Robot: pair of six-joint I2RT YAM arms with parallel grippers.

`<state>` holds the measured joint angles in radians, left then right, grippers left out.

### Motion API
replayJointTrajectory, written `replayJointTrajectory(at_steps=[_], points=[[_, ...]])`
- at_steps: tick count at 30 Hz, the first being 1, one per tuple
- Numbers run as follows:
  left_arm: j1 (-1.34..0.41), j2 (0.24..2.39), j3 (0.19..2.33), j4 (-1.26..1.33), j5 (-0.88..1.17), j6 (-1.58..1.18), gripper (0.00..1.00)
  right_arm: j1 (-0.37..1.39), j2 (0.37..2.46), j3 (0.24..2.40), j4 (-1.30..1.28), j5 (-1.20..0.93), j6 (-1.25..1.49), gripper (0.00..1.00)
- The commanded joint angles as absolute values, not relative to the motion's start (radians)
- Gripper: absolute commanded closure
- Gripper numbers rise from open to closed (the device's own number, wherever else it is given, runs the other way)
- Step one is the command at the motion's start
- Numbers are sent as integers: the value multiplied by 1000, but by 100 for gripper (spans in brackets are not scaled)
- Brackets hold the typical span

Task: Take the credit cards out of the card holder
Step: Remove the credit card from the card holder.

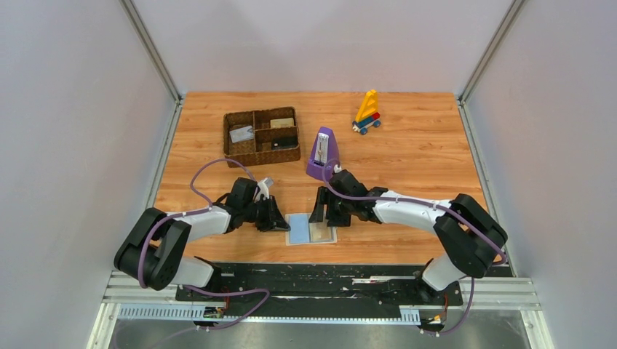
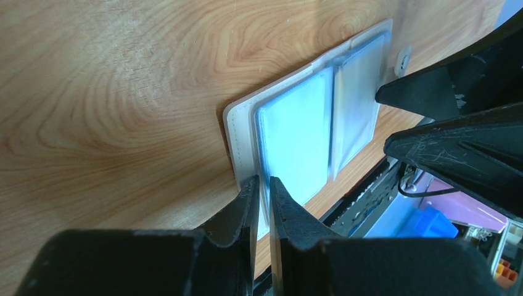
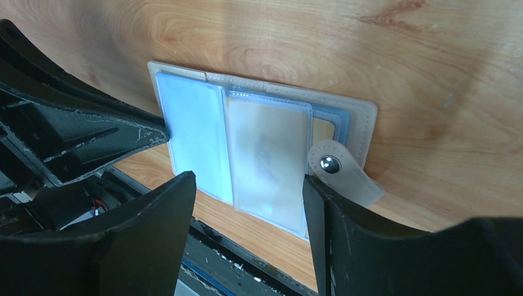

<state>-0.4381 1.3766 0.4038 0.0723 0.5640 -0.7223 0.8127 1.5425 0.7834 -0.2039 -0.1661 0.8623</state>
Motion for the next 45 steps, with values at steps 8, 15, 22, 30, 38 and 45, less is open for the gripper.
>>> replayJointTrajectory(at_steps=[8,15,22,30,38,45], points=[[-448,1378,399,68,528,-685,81,847,1612,864,-292,-85,837,34],[-448,1375,399,68,525,-688,81,862,1637,901,-362,-26,829,34],[-448,1375,399,67,523,-686,81,862,1621,907,-384,-3,813,34],[-448,1365,402,58,521,-687,81,862,1611,918,-410,41,795,35],[-448,1368,406,53,521,-688,81,872,1648,925,-405,17,788,35],[-448,1380,407,62,522,-690,81,877,1659,914,-356,-62,791,35]])
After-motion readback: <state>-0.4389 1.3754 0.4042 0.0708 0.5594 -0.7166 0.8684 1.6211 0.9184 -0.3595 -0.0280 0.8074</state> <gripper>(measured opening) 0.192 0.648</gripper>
